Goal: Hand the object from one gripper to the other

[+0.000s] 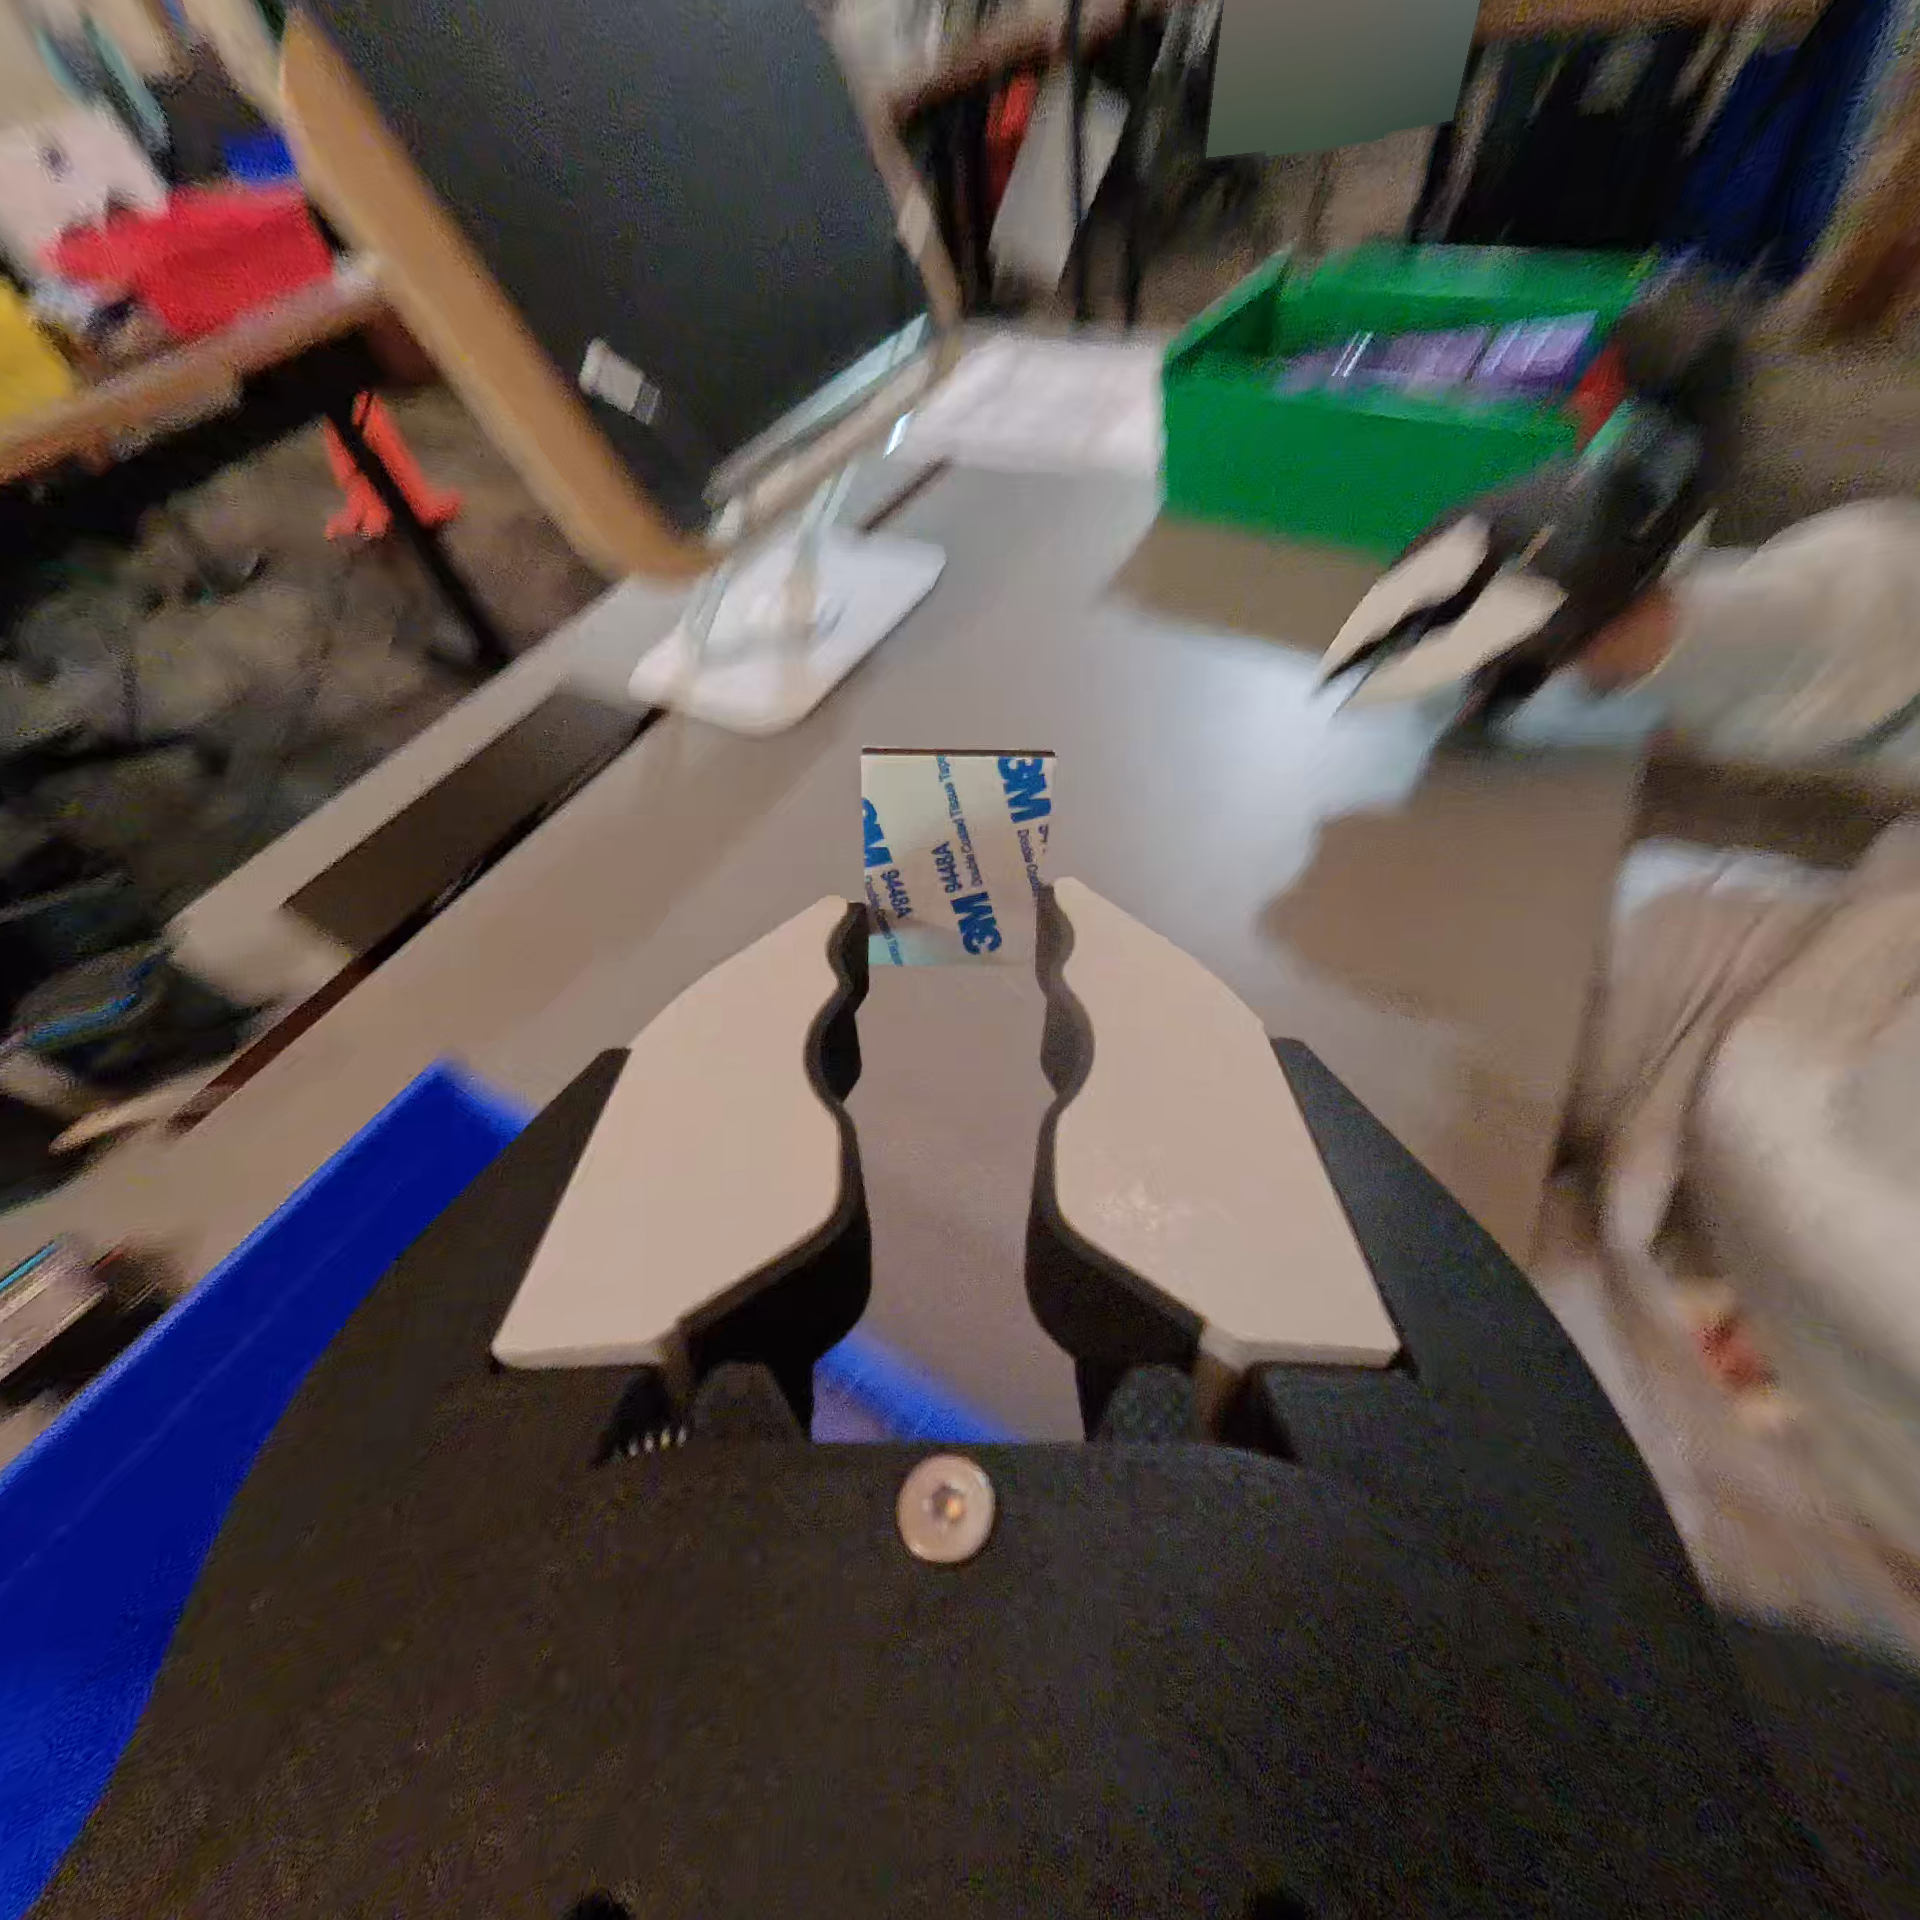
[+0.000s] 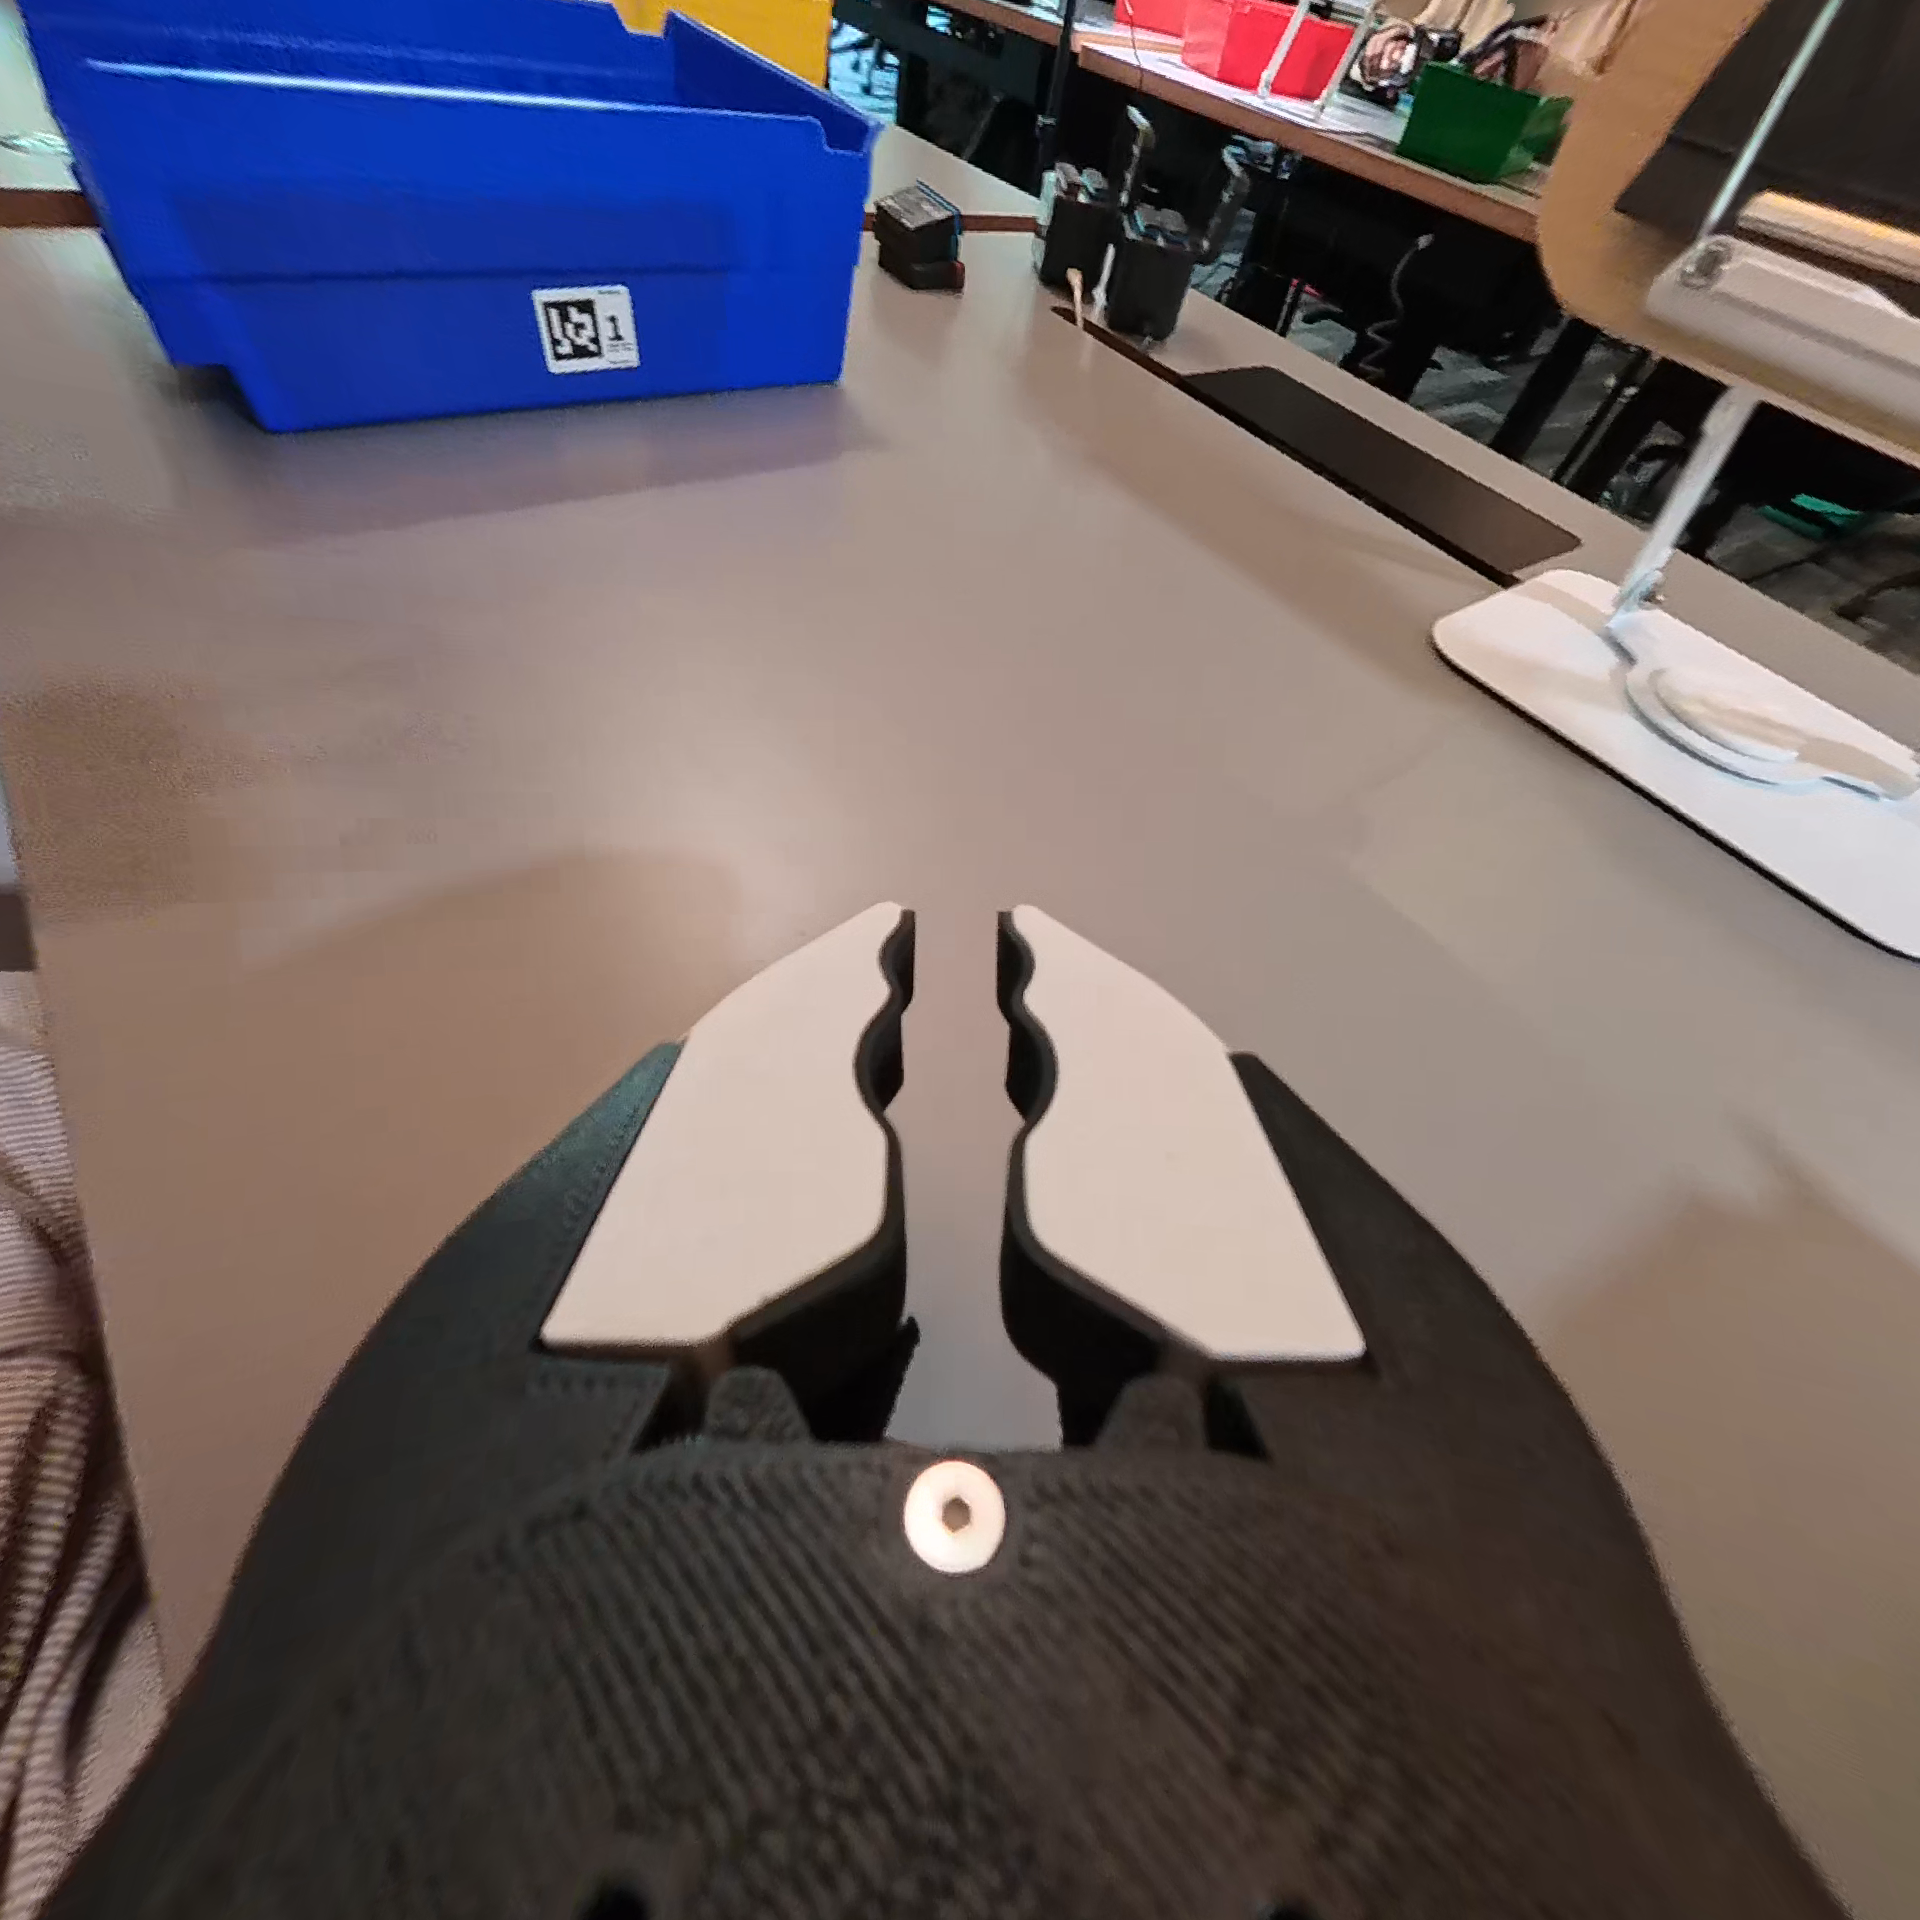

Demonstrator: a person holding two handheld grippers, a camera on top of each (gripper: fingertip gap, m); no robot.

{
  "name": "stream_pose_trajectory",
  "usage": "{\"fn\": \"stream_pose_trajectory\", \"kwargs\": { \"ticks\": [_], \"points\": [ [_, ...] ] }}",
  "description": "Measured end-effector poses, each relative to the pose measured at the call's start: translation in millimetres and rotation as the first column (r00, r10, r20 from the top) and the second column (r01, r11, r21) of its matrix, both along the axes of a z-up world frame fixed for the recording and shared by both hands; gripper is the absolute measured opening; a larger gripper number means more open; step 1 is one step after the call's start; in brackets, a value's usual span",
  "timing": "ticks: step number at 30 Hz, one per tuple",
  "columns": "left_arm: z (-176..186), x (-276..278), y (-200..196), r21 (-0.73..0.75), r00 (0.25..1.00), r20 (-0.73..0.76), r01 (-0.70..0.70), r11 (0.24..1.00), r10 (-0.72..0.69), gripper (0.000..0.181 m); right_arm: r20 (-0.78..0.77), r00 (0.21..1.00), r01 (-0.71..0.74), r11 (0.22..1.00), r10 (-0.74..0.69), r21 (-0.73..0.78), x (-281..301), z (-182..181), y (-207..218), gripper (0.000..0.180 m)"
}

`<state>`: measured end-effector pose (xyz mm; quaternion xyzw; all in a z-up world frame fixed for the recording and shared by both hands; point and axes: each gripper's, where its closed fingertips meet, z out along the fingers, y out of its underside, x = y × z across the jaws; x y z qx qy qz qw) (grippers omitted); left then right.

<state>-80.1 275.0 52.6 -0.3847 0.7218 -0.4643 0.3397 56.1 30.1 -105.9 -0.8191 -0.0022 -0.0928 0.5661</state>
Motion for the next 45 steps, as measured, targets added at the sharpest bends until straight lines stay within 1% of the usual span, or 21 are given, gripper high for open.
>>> {"fn": "stream_pose_trajectory", "kwargs": {
  "ticks": [2,4,6,8,9,10,12,14,16,17,18,20,21,24,27,31,33,37,41,43,45],
  "points": [
    [15.1,11.2,-45.1,-0.149,0.996,0.080,0.044,0.988,-0.033,0.033,-0.008,1.000,-0.019,1.000,0.019,0.021,-6.4,4.2,2.9,0.015],
    [13.7,23.5,-92.1,-0.271,0.989,0.119,0.120,0.955,-0.090,0.033,-0.028,0.999,-0.038,0.997,0.040,0.065,-12.4,13.1,4.8,0.015],
    [-3.3,41.6,-128.0,-0.341,0.989,0.109,0.135,0.930,-0.103,0.033,-0.055,0.996,-0.058,0.990,0.065,0.128,-18.5,25.8,3.3,0.015],
    [-31.8,59.6,-161.2,-0.408,0.990,0.047,0.142,0.902,-0.135,0.033,-0.072,0.993,-0.076,0.979,0.091,0.188,-23.9,39.0,-1.6,0.015],
    [-50.8,68.2,-173.2,-0.421,0.991,-0.016,0.115,0.900,-0.134,0.034,-0.071,0.992,-0.086,0.973,0.103,0.212,-26.0,44.7,-5.2,0.016],
    [-68.0,78.0,-179.0,-0.408,0.995,-0.058,0.056,0.911,-0.087,0.034,-0.064,0.992,-0.090,0.968,0.108,0.232,-27.1,49.3,-9.3,0.016],
    [-89.9,92.7,-188.6,-0.387,0.999,-0.050,-0.029,0.922,0.011,0.033,-0.059,0.993,-0.081,0.962,0.099,0.261,-25.4,54.9,-17.6,0.015],
    [-105.5,100.7,-203.6,-0.397,0.998,-0.040,-0.064,0.916,0.053,0.033,-0.091,0.993,-0.052,0.956,0.082,0.290,-20.8,58.5,-23.0,0.015],
    [-116.3,103.8,-219.0,-0.390,0.997,-0.044,-0.072,0.918,0.059,0.033,-0.170,0.985,0.065,0.961,-0.019,0.270,-6.6,54.2,-27.4,0.013],
    [-119.6,104.1,-224.8,-0.369,0.997,-0.048,-0.070,0.927,0.056,0.033,-0.232,0.968,0.158,0.954,-0.099,0.256,2.5,51.4,-30.1,0.013],
    [-121.8,104.6,-228.0,-0.339,0.997,-0.047,-0.076,0.938,0.063,0.033,-0.299,0.947,0.204,0.938,-0.117,0.279,2.9,53.4,-30.4,0.016],
    [-122.9,104.8,-232.3,-0.312,0.996,-0.029,-0.090,0.946,0.085,0.033,-0.407,0.912,0.208,0.908,-0.046,0.363,-12.2,64.0,-25.3,0.030],
    [-122.8,104.2,-236.3,-0.321,0.996,-0.023,-0.088,0.943,0.085,0.033,-0.416,0.909,0.210,0.901,-0.036,0.379,-18.2,65.7,-22.9,0.033],
    [-124.4,101.1,-248.9,-0.333,0.997,-0.005,-0.073,0.940,0.076,0.033,-0.343,0.937,0.185,0.921,-0.060,0.343,-29.7,61.5,-16.0,0.032],
    [-126.7,97.8,-262.7,-0.293,0.999,0.019,-0.029,0.956,0.037,0.033,-0.283,0.957,0.149,0.942,-0.061,0.301,-36.2,56.5,-12.4,0.024],
    [-126.5,96.1,-268.8,-0.269,0.999,0.043,-0.014,0.963,0.026,0.034,-0.278,0.959,0.132,0.951,-0.051,0.281,-37.7,53.4,-12.2,0.009],
    [-125.2,94.5,-269.2,-0.266,0.997,0.071,0.007,0.964,0.012,0.028,-0.277,0.960,0.119,0.949,-0.036,0.291,-37.5,55.0,-14.2,0.004],
    [-120.0,91.4,-270.6,-0.294,0.993,0.106,0.075,0.953,-0.046,0.050,-0.252,0.967,0.051,0.944,0.035,0.325,-36.6,62.1,-21.0,0.004],
    [-117.7,85.5,-272.7,-0.384,0.982,0.098,0.186,0.904,-0.160,0.058,-0.237,0.958,-0.071,0.936,0.160,0.345,-39.6,64.5,-26.6,0.004],
    [-115.7,78.2,-279.9,-0.473,0.961,0.082,0.272,0.838,-0.266,0.051,-0.309,0.919,-0.122,0.922,0.244,0.367,-43.7,63.3,-27.3,0.004],
    [-114.2,73.4,-284.7,-0.561,0.938,0.060,0.314,0.766,-0.340,0.045,-0.407,0.853,-0.158,0.905,0.326,0.394,-49.5,63.3,-27.2,0.004]
  ]
}}
